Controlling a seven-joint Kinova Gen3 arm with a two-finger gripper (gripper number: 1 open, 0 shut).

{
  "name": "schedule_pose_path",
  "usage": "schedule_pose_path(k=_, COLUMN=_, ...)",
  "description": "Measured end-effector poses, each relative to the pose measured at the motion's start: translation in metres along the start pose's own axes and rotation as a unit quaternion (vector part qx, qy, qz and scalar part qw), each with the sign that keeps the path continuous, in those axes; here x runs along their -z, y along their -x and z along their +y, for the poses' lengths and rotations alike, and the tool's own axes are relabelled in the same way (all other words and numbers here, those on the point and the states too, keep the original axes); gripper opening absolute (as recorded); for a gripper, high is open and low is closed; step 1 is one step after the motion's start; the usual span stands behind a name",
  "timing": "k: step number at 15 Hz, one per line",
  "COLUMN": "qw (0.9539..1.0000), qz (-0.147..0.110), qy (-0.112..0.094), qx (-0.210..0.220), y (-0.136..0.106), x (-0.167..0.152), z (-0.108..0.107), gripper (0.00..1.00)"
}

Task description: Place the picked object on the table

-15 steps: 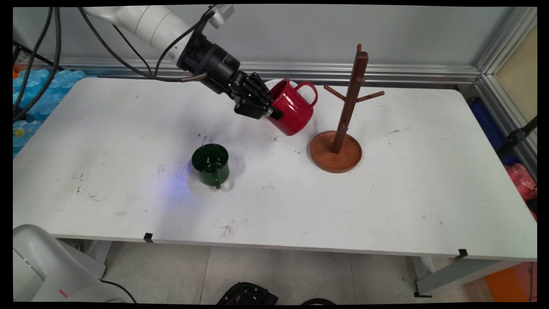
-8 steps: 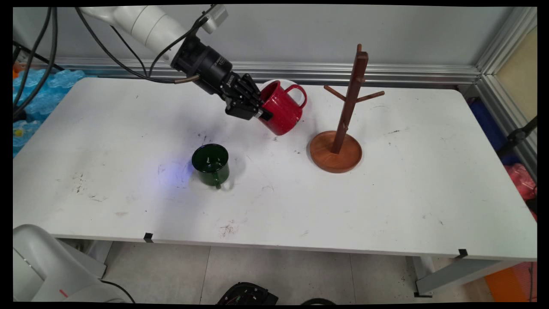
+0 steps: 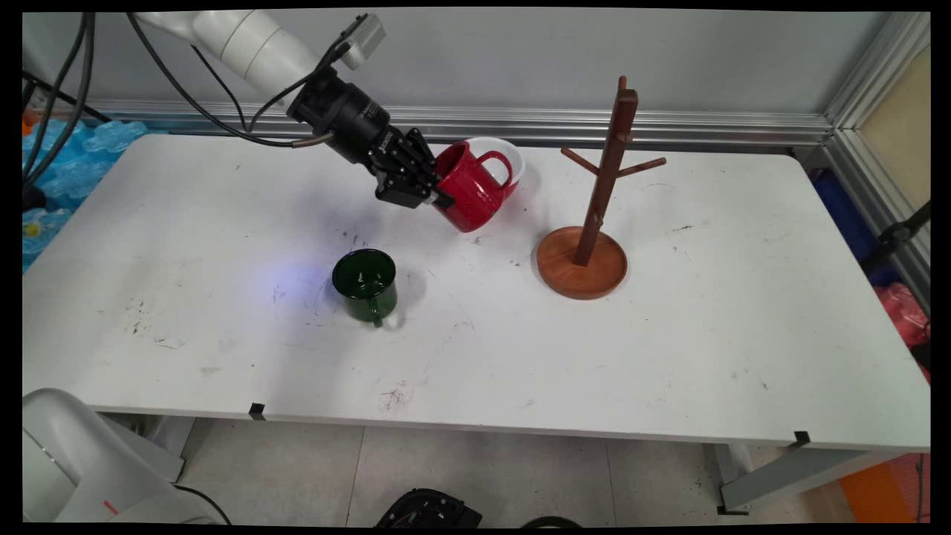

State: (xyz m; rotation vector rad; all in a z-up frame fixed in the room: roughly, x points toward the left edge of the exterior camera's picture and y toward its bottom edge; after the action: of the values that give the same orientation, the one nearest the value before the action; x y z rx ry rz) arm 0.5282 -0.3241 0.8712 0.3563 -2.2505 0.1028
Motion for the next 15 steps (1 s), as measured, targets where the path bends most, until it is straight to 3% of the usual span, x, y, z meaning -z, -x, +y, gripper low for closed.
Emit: schedule_pose_path(k=15, qw=0.9970, qz=-0.051, qy=-0.015, qx=-0.056, y=0.025, x=0.011, z=-0.016, gripper=0.00)
